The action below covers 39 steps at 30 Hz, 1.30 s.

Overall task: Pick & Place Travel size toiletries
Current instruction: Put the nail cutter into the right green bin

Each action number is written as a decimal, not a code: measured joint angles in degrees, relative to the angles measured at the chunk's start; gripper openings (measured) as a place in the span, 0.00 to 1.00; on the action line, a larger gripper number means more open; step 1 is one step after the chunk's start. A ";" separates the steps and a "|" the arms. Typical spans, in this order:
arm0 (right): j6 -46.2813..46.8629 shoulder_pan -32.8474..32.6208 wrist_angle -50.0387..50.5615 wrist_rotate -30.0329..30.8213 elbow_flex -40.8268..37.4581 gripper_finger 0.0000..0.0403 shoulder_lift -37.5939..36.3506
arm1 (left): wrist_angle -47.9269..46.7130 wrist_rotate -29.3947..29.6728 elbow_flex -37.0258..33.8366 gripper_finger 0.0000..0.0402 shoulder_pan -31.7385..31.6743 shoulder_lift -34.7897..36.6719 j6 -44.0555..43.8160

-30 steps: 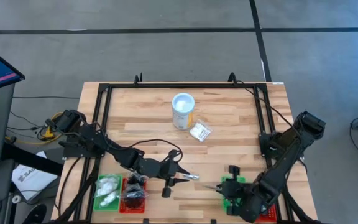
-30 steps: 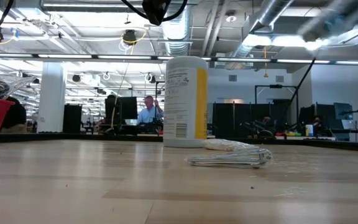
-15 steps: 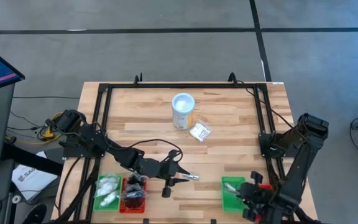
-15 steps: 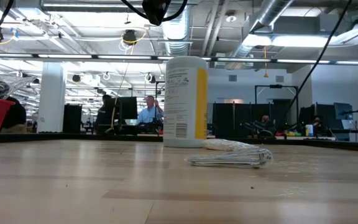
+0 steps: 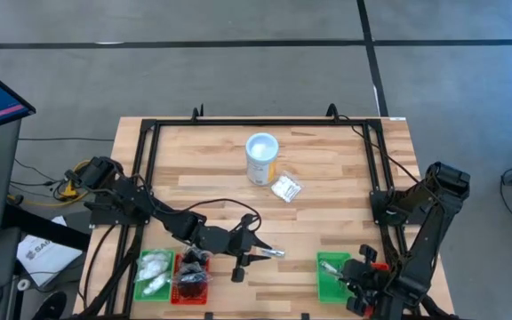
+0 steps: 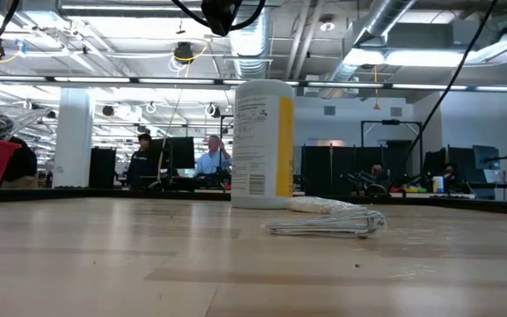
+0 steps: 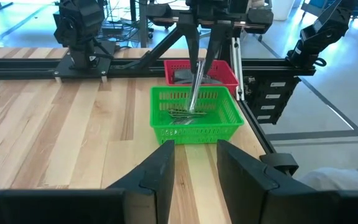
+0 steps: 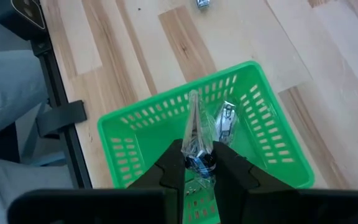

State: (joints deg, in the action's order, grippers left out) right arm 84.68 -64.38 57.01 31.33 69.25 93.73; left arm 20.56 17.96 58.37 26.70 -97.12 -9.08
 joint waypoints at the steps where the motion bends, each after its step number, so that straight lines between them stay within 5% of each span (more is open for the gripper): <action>1: 0.00 0.00 0.00 0.00 0.00 0.11 0.00 | 0.00 0.00 0.00 0.28 0.00 0.00 0.00; 13: 0.90 0.07 0.77 0.06 0.00 0.30 0.37 | -0.04 -0.13 -0.02 0.28 0.00 0.00 0.02; 30: 0.85 0.44 0.83 1.52 0.00 0.24 0.37 | -0.07 0.06 -0.02 0.28 0.00 -0.28 0.02; 39: 0.67 0.85 0.79 2.24 0.00 0.24 0.37 | 0.21 -0.08 -0.09 0.28 -1.13 -7.76 1.29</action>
State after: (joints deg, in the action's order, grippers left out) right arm 85.36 -63.53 57.80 33.58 69.25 94.11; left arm 20.76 17.88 58.28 25.57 -104.89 -7.79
